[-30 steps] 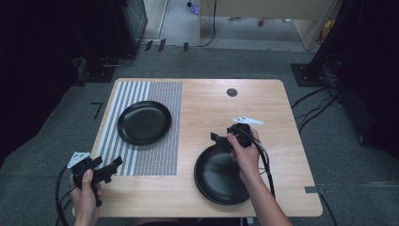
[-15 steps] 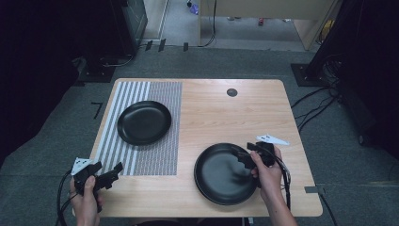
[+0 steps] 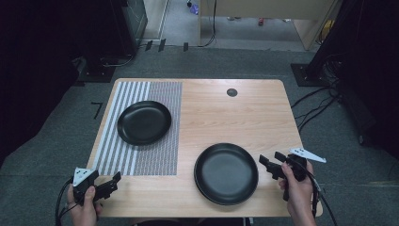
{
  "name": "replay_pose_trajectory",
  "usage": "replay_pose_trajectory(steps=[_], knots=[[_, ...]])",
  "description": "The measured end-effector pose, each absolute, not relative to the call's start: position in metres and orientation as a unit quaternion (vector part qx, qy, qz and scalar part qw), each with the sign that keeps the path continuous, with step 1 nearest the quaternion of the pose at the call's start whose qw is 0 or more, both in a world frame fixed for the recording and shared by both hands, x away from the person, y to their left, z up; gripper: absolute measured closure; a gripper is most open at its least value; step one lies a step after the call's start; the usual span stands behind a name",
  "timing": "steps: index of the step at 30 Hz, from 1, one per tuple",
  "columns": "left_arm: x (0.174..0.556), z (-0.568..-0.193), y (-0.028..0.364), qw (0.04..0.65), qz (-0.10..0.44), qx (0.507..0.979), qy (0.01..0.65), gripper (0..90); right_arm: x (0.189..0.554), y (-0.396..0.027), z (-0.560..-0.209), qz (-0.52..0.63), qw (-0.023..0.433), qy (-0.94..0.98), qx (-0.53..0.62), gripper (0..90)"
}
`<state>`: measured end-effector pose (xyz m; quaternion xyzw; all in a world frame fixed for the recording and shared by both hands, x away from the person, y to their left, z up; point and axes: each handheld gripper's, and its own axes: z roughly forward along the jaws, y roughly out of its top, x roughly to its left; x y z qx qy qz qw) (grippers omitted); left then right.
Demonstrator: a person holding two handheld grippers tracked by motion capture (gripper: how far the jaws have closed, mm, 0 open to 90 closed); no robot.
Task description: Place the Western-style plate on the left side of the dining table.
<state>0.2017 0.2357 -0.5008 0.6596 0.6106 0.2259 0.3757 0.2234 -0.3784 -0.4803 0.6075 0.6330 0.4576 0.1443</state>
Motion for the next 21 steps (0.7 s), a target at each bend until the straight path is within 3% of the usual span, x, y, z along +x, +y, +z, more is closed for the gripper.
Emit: replay_pose_trajectory(steps=[4, 12, 21], knots=[[0.2, -0.504, 0.236, 0.369, 0.23, 0.664, 0.608, 12.4, 0.217, -0.39, -0.484, 0.45, 0.156, 0.628, 0.616, 21.7], [0.195, -0.51, 0.249, 0.355, 0.236, 0.667, 0.61, 9.8, 0.198, -0.427, -0.5, 0.393, 0.225, 0.626, 0.635, 21.7], [0.192, -0.514, 0.262, 0.333, 0.253, 0.666, 0.619, 9.6, 0.185, -0.453, -0.508, 0.389, 0.223, 0.614, 0.649, 21.1]])
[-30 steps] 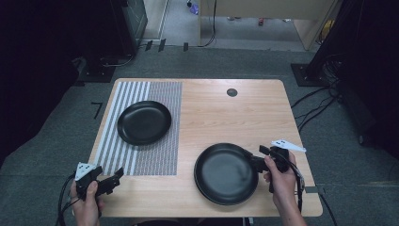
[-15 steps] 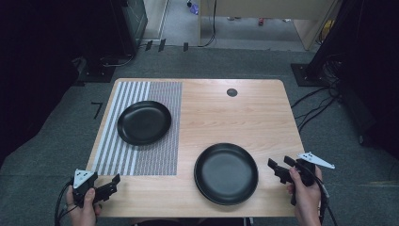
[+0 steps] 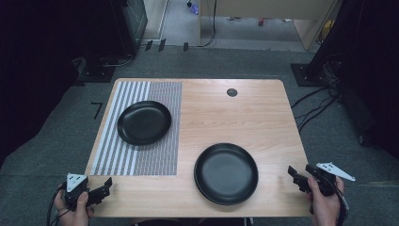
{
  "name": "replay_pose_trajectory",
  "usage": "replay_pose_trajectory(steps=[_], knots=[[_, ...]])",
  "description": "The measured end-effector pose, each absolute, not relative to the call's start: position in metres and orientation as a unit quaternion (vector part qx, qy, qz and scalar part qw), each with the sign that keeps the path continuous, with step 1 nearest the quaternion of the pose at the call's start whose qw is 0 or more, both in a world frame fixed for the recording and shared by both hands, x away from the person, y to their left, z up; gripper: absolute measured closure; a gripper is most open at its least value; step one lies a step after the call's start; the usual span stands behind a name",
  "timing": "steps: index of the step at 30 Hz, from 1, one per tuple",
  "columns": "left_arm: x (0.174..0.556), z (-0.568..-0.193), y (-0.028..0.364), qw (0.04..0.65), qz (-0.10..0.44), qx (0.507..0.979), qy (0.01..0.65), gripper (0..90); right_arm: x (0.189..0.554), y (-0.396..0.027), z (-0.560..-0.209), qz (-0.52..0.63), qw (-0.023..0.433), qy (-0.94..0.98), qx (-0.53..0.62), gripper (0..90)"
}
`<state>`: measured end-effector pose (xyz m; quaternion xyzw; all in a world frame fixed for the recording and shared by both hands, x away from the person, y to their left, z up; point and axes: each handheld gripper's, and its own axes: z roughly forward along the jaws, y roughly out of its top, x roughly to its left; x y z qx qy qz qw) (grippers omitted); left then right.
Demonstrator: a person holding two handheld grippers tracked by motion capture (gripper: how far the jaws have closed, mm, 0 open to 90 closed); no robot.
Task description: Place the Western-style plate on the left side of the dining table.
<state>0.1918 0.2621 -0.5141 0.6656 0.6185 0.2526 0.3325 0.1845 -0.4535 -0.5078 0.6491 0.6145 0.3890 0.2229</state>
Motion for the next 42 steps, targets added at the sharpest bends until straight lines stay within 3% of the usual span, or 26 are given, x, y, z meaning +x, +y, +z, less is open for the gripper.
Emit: replay_pose_trajectory(steps=[7, 10, 19, 42], knots=[[0.195, -0.519, 0.258, 0.31, 0.262, 0.678, 0.612, 8.3, 0.184, -0.455, -0.521, 0.361, 0.216, 0.63, 0.653, 20.9], [0.196, -0.522, 0.256, 0.307, 0.27, 0.687, 0.602, 3.8, 0.184, -0.451, -0.524, 0.353, 0.231, 0.635, 0.647, 21.1], [0.197, -0.524, 0.256, 0.314, 0.273, 0.688, 0.595, 3.1, 0.186, -0.439, -0.525, 0.306, 0.266, 0.666, 0.626, 19.8], [0.199, -0.523, 0.256, 0.31, 0.269, 0.691, 0.596, 2.7, 0.189, -0.437, -0.525, 0.301, 0.263, 0.664, 0.632, 13.8]])
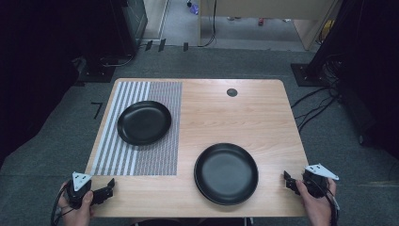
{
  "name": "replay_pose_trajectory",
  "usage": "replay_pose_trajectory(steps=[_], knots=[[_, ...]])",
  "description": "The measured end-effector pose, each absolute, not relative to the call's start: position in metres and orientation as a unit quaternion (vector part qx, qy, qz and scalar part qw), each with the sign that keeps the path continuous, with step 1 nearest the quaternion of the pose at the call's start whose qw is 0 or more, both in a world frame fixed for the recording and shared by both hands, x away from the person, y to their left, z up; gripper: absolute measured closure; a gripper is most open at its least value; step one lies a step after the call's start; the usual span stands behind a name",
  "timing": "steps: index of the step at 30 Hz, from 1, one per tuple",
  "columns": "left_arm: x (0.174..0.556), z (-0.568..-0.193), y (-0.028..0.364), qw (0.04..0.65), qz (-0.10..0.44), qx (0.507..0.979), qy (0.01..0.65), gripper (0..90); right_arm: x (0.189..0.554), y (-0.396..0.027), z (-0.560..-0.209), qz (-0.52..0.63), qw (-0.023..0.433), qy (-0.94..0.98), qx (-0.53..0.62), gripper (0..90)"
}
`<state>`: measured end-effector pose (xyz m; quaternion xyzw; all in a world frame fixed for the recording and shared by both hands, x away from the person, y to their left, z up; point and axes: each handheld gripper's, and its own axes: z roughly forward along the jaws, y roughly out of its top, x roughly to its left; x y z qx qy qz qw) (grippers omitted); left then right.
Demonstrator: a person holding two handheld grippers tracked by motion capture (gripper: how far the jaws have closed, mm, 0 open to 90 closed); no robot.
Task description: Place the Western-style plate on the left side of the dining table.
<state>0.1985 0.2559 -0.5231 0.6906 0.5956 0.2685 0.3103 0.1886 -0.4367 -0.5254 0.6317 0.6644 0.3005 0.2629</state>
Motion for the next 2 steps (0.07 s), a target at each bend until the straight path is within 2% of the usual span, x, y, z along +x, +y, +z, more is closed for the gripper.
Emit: replay_pose_trajectory(steps=[2], knots=[[0.1988, -0.5229, 0.256, 0.309, 0.268, 0.691, 0.596, 2.7, 0.1887, -0.4367, -0.5254, 0.3, 0.263, 0.664, 0.632, 13.7]])
